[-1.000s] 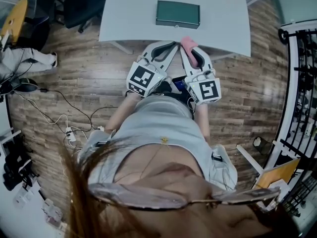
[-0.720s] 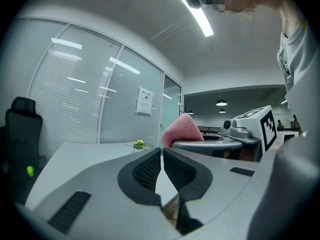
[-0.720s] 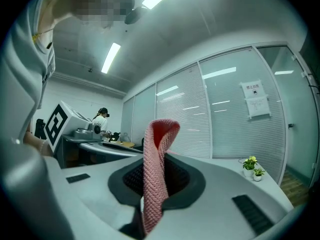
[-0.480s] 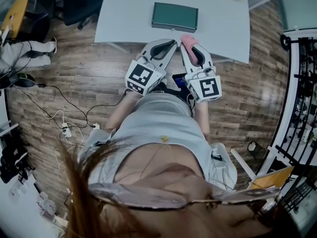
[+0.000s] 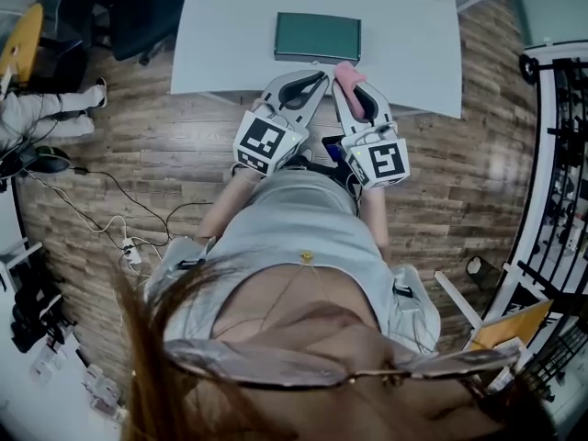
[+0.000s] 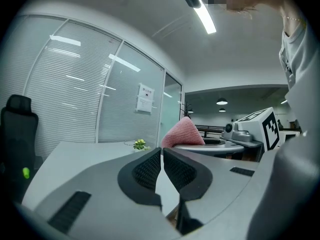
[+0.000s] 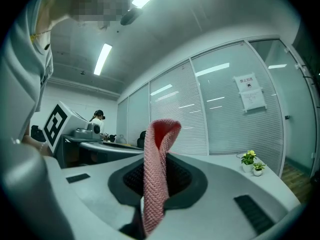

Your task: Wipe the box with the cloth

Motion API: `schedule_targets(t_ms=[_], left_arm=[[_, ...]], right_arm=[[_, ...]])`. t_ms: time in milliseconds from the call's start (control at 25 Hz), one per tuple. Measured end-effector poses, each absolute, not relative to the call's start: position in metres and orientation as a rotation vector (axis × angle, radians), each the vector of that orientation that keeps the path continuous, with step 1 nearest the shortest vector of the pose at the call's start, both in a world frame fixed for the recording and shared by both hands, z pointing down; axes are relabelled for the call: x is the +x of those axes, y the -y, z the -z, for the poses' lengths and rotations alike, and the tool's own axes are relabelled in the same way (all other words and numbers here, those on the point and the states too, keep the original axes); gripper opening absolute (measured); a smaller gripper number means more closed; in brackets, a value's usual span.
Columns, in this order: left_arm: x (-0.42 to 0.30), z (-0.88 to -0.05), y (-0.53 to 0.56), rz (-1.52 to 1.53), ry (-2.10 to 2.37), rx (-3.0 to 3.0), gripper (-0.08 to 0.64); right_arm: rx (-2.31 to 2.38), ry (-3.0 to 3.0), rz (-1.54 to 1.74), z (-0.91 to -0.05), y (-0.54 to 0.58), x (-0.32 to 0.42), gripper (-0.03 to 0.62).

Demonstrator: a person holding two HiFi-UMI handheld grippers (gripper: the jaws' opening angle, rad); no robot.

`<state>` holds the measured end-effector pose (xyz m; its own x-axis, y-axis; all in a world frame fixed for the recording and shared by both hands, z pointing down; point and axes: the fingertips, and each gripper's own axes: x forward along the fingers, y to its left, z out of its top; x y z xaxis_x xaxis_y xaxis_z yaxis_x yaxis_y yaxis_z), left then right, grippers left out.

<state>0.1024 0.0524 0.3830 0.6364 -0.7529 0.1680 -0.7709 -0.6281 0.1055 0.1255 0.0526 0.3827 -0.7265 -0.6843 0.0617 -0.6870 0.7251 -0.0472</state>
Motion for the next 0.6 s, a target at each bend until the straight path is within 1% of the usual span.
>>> schedule_targets(t_ms=[600], left_arm=[[0.082, -0.390, 0.039, -0.184, 1.105, 2.752, 0.040]], right_arm=[[1.309, 2.777, -0.134, -0.396, 0.034, 0.110, 0.040]])
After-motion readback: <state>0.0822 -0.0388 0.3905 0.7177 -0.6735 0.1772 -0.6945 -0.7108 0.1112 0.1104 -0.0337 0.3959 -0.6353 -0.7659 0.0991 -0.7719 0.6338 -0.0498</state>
